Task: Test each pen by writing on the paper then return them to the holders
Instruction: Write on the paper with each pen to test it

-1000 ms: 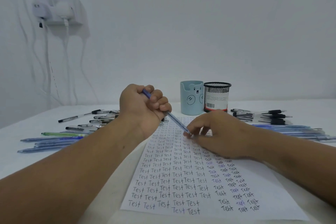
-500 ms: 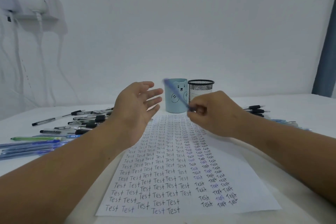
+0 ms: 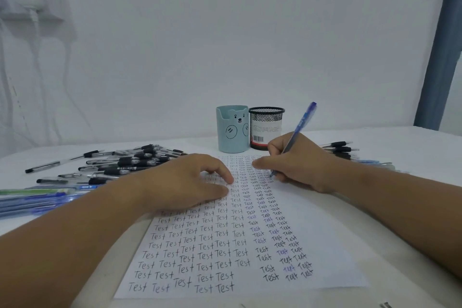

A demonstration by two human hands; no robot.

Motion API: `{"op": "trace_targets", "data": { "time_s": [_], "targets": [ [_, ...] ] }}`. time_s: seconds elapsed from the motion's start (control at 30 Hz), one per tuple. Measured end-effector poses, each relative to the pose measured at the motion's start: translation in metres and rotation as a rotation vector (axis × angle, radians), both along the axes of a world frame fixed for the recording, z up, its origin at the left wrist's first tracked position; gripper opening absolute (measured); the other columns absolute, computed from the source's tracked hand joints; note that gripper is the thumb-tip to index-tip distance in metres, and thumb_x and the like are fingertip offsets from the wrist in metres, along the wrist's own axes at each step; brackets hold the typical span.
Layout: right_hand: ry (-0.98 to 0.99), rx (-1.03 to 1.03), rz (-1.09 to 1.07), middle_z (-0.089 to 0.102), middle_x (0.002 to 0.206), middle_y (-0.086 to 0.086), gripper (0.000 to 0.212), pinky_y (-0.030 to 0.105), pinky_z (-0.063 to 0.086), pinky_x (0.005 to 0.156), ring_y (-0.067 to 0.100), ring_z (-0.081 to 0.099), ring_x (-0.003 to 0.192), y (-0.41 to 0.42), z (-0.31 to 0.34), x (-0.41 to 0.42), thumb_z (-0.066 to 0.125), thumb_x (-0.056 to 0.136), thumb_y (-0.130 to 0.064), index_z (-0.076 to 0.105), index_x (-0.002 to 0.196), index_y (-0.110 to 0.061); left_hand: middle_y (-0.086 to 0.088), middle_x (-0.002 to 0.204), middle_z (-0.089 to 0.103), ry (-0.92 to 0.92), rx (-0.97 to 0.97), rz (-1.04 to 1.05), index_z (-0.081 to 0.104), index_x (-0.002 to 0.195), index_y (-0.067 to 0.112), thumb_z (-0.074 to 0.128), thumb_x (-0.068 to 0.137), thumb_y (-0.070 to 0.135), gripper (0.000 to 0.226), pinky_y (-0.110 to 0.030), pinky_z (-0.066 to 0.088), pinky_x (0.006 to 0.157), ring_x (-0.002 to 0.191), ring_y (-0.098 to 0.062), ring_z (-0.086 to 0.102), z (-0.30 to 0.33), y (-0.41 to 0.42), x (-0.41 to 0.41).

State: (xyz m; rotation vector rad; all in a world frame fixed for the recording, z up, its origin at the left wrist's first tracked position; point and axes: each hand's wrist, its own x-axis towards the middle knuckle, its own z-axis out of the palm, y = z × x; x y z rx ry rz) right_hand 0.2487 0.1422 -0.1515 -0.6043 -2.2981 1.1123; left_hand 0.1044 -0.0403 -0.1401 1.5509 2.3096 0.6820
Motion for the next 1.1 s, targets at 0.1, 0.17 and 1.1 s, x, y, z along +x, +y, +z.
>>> {"op": "trace_targets", "data": {
  "time_s": [0.1, 0.17, 1.1],
  "targets": [
    [-0.03, 0.11, -0.037, 0.053, 0.044, 0.003, 0.05, 0.022, 0.039, 0.051, 0.015, 0.049, 0.045, 0.0019, -0.0016, -0.0012, 0.076, 0.08, -0.016, 0.04, 0.046, -0.02, 0.023, 0.078, 0.036, 0.029, 0.0, 0.004, 0.067, 0.106, 0.05, 0.067, 0.093, 0.044, 0.014, -0.019, 0.031, 0.07, 0.067, 0.006, 0.04, 0.0006, 0.0, 0.0012],
    [-0.037, 0.109, -0.024, 0.054, 0.045, 0.005, 0.048, 0.024, 0.039, 0.052, 0.014, 0.051, 0.045, 0.0029, -0.0025, -0.0009, 0.072, 0.08, -0.011, 0.041, 0.046, -0.019, 0.025, 0.084, 0.041, 0.036, -0.002, -0.001, 0.067, 0.106, 0.05, 0.067, 0.093, 0.045, 0.014, -0.015, 0.032, 0.071, 0.073, 0.008, 0.042, 0.0008, -0.0005, 0.0007],
    [-0.029, 0.177, 0.026, 0.048, 0.047, 0.004, 0.044, 0.017, 0.041, 0.049, 0.011, 0.052, 0.047, 0.0056, -0.005, -0.0022, 0.066, 0.083, -0.006, 0.038, 0.05, -0.017, 0.03, 0.115, 0.05, 0.026, -0.038, -0.012, 0.065, 0.106, 0.054, 0.066, 0.093, 0.049, 0.015, -0.026, 0.034, 0.095, 0.099, 0.014, 0.044, -0.0024, 0.0004, -0.0059]
  ]
}}
